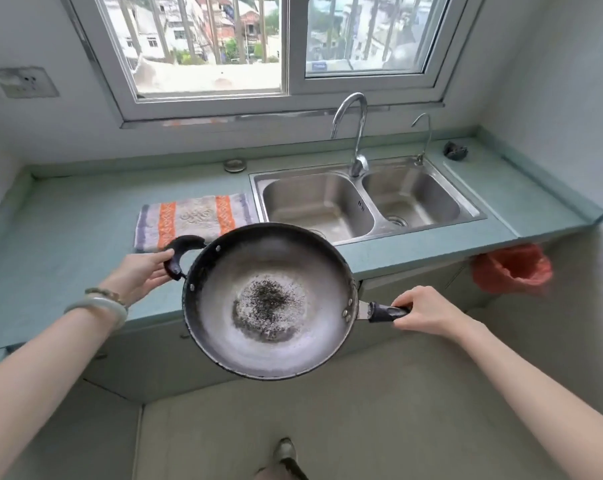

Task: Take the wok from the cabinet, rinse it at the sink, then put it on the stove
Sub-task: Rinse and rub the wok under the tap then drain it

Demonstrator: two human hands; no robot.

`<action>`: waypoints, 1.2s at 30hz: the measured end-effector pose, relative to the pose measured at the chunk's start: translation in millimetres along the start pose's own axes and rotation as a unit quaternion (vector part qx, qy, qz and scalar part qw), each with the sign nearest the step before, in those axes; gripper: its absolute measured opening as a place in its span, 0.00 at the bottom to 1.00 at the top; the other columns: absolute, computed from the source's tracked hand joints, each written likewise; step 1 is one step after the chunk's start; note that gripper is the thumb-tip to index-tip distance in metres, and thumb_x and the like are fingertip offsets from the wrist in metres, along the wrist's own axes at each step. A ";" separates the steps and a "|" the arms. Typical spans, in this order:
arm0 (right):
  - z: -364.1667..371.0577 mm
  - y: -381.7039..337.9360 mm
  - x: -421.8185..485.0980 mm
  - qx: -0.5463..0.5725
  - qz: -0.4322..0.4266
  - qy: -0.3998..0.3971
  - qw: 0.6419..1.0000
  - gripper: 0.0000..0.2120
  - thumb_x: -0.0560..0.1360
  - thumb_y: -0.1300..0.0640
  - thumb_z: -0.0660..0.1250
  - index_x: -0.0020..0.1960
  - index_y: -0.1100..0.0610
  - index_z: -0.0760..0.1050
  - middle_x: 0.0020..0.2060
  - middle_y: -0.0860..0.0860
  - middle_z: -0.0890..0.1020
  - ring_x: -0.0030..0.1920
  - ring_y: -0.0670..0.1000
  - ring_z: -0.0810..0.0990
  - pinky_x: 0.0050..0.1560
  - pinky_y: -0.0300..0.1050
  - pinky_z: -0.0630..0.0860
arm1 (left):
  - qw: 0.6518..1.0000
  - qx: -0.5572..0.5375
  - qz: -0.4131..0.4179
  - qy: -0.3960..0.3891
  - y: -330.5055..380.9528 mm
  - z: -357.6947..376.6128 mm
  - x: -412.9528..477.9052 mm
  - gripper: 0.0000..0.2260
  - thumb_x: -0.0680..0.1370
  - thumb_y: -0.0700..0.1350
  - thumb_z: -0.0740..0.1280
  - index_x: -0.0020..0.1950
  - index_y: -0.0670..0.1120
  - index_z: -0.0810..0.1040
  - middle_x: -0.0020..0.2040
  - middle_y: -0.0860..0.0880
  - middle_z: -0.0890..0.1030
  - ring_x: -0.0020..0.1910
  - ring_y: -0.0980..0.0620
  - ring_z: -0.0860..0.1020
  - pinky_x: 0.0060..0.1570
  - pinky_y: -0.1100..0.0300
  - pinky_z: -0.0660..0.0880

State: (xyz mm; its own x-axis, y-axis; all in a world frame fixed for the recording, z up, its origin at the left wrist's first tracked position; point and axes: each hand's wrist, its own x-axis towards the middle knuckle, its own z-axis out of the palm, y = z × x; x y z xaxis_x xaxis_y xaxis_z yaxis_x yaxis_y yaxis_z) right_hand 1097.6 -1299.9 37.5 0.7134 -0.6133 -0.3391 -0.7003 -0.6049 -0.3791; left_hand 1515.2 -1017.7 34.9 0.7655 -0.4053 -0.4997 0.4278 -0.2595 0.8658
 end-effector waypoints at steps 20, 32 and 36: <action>-120.3 91.4 225.1 -0.030 0.006 -0.001 1.000 0.03 0.60 0.53 0.69 0.33 0.50 0.79 0.29 0.50 0.79 0.33 0.50 0.74 0.33 0.43 0.69 | 0.999 -0.037 0.009 0.002 74.5 168.2 160.8 0.05 0.76 0.37 0.67 0.51 0.37 0.76 0.43 0.43 0.79 0.42 0.50 0.79 0.48 0.58 0.78; -141.9 113.4 360.9 -0.058 -0.035 -0.011 0.998 0.02 0.64 0.57 0.70 0.36 0.54 0.80 0.31 0.54 0.77 0.37 0.56 0.76 0.38 0.48 0.72 | 0.995 -0.047 -0.010 0.083 81.6 219.7 236.3 0.06 0.77 0.35 0.66 0.54 0.38 0.74 0.45 0.44 0.78 0.43 0.52 0.78 0.51 0.58 0.76; -137.6 113.5 383.5 -0.054 -0.018 -0.020 0.998 0.03 0.65 0.56 0.69 0.37 0.52 0.81 0.30 0.50 0.77 0.38 0.55 0.75 0.39 0.48 0.73 | 0.996 -0.002 -0.031 0.085 83.6 230.9 272.4 0.03 0.77 0.36 0.66 0.49 0.37 0.75 0.43 0.44 0.79 0.43 0.52 0.78 0.59 0.57 0.73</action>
State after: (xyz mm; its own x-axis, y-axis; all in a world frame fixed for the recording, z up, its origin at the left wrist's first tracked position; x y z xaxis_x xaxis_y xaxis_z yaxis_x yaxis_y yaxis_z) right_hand 1287.9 -1673.7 -17.2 0.7376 -0.5698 -0.3623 -0.6709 -0.6792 -0.2977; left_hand 1648.6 -1352.2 -34.7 0.8073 -0.2347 -0.5415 0.4785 -0.2767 0.8334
